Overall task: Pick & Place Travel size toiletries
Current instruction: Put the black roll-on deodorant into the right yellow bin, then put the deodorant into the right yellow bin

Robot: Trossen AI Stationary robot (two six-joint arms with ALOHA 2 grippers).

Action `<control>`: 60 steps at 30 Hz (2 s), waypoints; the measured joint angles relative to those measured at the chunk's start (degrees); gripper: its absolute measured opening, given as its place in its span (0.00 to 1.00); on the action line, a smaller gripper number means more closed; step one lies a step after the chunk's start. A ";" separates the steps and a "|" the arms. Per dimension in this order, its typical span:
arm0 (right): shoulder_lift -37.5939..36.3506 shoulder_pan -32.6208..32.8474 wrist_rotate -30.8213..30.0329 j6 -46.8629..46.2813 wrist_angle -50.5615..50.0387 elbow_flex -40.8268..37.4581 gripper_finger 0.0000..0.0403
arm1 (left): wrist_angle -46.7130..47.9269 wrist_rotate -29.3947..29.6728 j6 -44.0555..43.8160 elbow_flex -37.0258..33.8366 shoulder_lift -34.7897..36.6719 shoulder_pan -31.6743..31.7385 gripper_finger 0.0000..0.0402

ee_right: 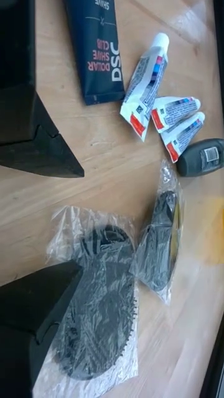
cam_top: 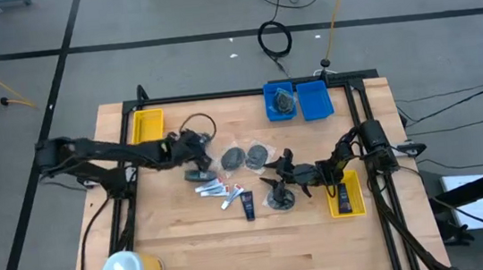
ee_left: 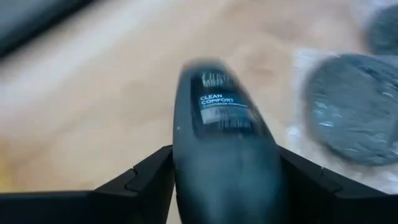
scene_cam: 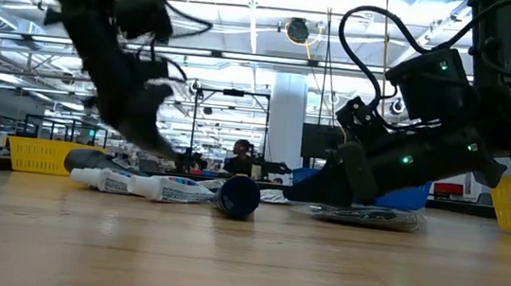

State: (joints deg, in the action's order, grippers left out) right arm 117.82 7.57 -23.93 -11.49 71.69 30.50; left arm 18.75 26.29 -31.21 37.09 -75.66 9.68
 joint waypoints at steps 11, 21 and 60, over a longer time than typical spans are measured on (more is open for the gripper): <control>-0.02 0.00 0.01 -1.26 -0.51 -0.02 0.56 | 39.73 8.51 -9.39 13.17 9.75 10.59 0.47; -0.02 0.00 0.14 -1.55 -1.31 -0.07 0.56 | 39.65 2.02 -6.86 13.15 8.60 9.91 0.36; -0.02 0.02 0.03 -2.60 -1.26 -0.07 0.56 | -3.03 21.08 -46.32 -25.20 7.42 -8.00 0.79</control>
State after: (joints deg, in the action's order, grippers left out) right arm 117.80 7.60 -23.90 -14.09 70.43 30.44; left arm 15.72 47.38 -77.53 11.89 -68.25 1.68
